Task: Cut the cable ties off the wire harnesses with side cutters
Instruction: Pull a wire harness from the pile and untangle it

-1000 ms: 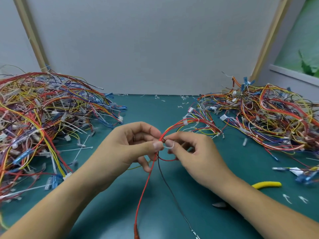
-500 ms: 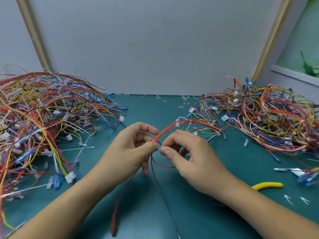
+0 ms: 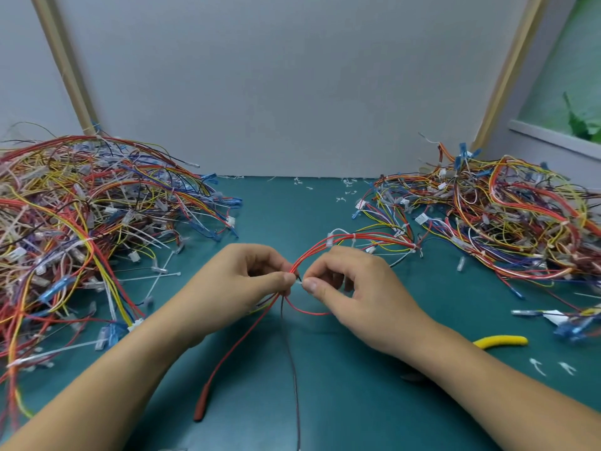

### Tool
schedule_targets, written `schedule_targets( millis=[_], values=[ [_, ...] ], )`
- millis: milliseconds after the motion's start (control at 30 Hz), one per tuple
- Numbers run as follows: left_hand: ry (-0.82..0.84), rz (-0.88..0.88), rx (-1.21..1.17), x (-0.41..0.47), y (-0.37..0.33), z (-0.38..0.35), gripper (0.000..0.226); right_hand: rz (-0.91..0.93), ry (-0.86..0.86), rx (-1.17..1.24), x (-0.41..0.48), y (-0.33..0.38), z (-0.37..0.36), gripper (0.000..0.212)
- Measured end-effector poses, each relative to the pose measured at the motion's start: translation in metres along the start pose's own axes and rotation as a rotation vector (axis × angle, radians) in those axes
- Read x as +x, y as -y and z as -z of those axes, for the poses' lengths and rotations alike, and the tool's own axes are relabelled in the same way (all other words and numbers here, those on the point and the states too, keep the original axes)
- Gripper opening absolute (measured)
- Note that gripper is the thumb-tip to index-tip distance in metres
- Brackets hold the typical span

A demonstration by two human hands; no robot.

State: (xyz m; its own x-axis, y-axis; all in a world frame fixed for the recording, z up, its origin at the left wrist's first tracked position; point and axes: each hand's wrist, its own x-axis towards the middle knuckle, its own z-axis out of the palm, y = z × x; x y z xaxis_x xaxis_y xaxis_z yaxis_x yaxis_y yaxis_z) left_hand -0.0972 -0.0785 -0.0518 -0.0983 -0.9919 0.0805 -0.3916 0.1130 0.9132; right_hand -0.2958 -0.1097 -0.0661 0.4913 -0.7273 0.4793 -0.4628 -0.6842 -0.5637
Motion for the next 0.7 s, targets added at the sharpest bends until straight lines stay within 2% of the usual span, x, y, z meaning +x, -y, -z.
schedule_targets(
  millis=[100,200,233,267,333,433,467,533,633,700],
  values=[
    [-0.058,0.031,-0.080,0.001,0.002,0.001,0.005,0.058,-0.059,-0.105,0.010,0.008,0.009,0.006],
    [-0.086,0.070,-0.211,0.002,0.001,0.001,0.006,0.110,-0.201,-0.142,0.021,0.024,0.038,0.013],
    [-0.090,0.082,-0.258,0.003,0.001,0.002,0.005,0.103,-0.200,-0.142,0.022,0.028,0.052,0.015],
    [-0.091,0.090,-0.306,0.003,0.001,0.002,0.005,0.076,-0.144,-0.159,0.020,0.028,0.069,0.018],
    [-0.093,0.099,-0.384,0.003,0.001,0.003,0.005,-0.049,0.124,-0.312,0.006,0.022,0.104,0.036],
    [-0.088,0.100,-0.470,0.002,-0.001,0.003,0.005,-0.249,0.628,-0.678,-0.049,0.002,0.134,0.083],
    [-0.087,0.103,-0.499,0.001,-0.002,0.003,0.005,-0.295,0.745,-0.733,-0.069,-0.004,0.137,0.096],
    [-0.092,0.107,-0.555,0.000,-0.004,0.002,0.005,-0.357,0.813,-0.723,-0.105,-0.011,0.135,0.108],
    [-0.101,0.121,-0.639,-0.001,-0.006,0.001,0.005,-0.354,0.686,-0.641,-0.134,-0.008,0.134,0.093],
    [-0.095,0.143,-0.690,-0.002,-0.008,0.002,0.005,-0.258,0.572,-0.759,-0.135,0.004,0.127,0.074]
  ],
)
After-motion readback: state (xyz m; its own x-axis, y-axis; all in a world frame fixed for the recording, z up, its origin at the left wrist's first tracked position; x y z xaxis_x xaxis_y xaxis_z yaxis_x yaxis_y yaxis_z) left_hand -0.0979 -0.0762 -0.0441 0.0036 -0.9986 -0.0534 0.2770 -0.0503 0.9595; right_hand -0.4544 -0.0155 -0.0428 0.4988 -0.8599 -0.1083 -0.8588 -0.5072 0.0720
